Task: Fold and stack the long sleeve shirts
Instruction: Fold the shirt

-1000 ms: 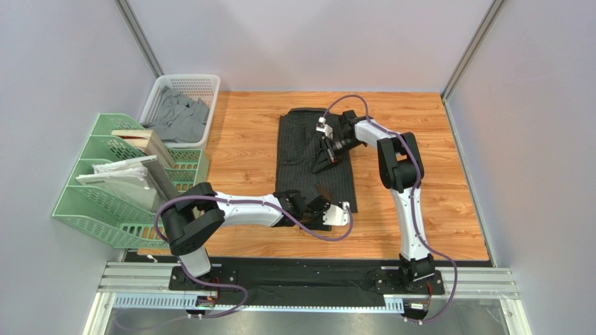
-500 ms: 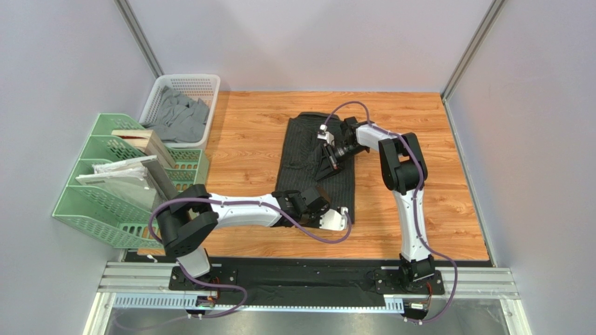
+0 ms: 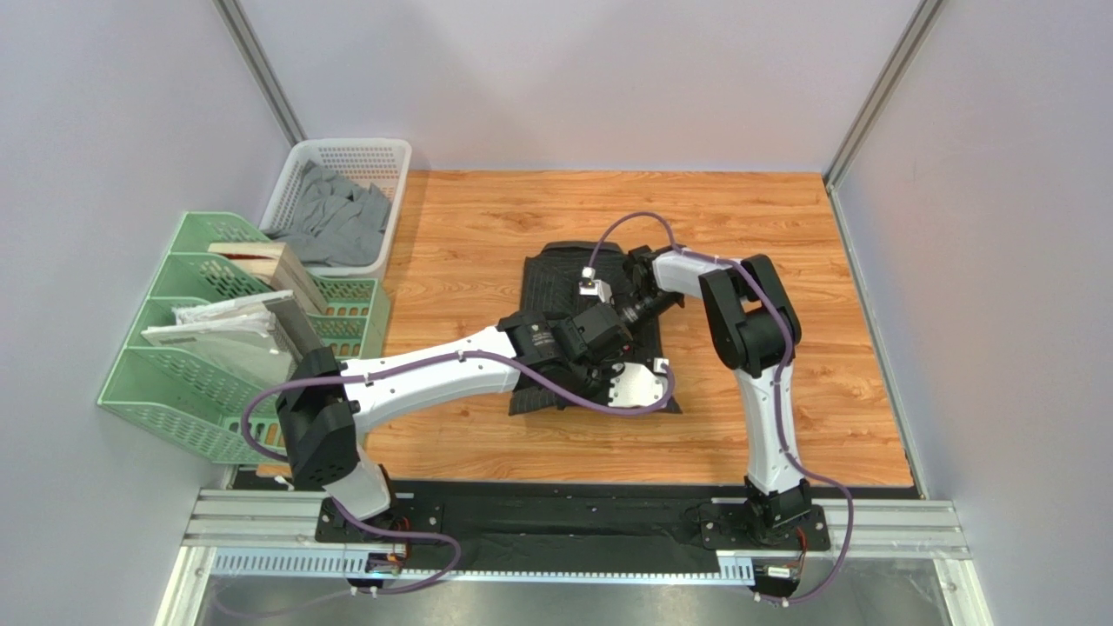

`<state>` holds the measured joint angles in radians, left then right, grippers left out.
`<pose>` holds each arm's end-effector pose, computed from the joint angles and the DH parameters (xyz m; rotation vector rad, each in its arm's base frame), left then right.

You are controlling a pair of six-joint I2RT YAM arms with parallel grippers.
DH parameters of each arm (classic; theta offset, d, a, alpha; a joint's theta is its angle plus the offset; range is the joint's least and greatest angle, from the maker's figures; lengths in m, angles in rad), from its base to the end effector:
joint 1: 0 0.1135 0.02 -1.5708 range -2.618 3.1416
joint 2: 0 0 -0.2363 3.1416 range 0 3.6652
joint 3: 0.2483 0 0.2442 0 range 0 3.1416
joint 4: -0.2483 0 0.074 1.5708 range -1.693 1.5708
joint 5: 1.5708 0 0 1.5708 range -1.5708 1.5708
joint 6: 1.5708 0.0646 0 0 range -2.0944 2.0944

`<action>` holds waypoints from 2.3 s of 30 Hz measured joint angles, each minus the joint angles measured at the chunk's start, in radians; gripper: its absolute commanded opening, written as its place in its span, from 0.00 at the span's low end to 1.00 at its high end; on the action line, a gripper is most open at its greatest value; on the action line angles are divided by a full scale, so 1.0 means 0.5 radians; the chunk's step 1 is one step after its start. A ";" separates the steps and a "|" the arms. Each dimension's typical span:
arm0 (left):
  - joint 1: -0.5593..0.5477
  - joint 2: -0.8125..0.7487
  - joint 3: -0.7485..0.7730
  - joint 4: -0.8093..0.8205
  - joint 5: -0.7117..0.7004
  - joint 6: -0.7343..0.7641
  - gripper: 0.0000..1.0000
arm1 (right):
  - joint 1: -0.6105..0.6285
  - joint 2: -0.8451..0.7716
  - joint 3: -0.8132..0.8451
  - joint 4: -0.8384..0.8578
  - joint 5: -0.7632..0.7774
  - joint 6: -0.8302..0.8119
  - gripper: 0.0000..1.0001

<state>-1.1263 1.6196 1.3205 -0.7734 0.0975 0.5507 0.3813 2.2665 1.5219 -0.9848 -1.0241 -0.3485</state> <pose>0.1412 -0.3110 0.2156 2.0101 1.7626 -0.3181 0.3221 0.1886 0.0724 0.8205 -2.4738 -1.4598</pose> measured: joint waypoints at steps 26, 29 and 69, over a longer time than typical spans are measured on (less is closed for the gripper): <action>0.255 0.259 0.539 -0.541 0.243 0.320 0.00 | 0.085 -0.182 0.407 -0.695 -0.095 -0.703 0.30; 0.276 0.278 0.540 -0.544 0.278 0.352 0.00 | 0.028 -0.076 0.625 -0.729 -0.089 -0.692 0.29; 1.630 0.735 0.676 -0.496 1.414 -0.386 0.66 | -0.603 -0.329 0.585 -0.723 0.150 -0.246 0.83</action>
<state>-0.3115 1.9869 1.6585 -1.0214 0.8043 0.3576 0.0795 2.1021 1.8145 -1.3460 -0.9493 -0.4717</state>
